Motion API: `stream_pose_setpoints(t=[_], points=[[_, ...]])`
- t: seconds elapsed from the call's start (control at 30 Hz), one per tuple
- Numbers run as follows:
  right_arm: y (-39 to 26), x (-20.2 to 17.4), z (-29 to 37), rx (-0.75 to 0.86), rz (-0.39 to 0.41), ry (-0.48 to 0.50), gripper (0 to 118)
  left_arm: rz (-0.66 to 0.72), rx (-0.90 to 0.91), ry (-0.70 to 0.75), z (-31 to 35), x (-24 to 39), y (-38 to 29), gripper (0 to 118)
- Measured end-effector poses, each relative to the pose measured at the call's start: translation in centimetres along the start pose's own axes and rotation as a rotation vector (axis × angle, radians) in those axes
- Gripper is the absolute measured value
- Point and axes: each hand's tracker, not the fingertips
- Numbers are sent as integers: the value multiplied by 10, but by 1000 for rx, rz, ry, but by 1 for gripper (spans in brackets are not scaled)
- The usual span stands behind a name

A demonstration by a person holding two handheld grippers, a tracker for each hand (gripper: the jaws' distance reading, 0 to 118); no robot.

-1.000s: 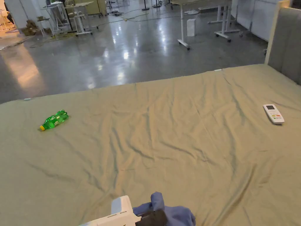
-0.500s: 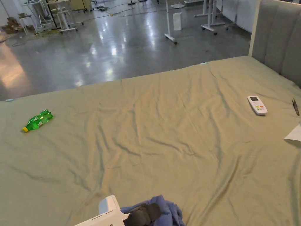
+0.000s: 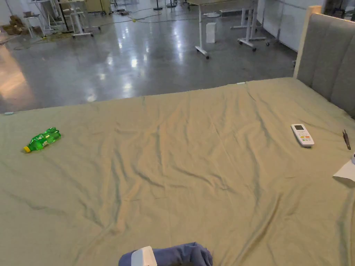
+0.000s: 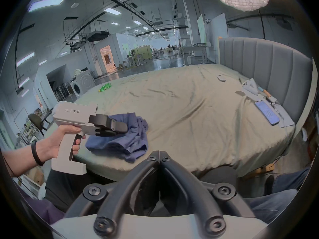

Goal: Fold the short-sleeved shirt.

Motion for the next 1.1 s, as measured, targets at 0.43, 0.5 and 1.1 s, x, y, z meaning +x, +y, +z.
stream_pose_setpoints(t=[0.43, 0.5, 1.1], points=[[48, -59, -211, -359, -9, 220, 0, -16, 214, 99, 155, -48, 0, 51], [38, -53, -229, -430, 14, 173, 0, -6, 220, 143, 164, -60, -3, 66], [28, -23, -221, -396, -155, 221, 1, 209, -42, -140, 52, -149, 29, 78]])
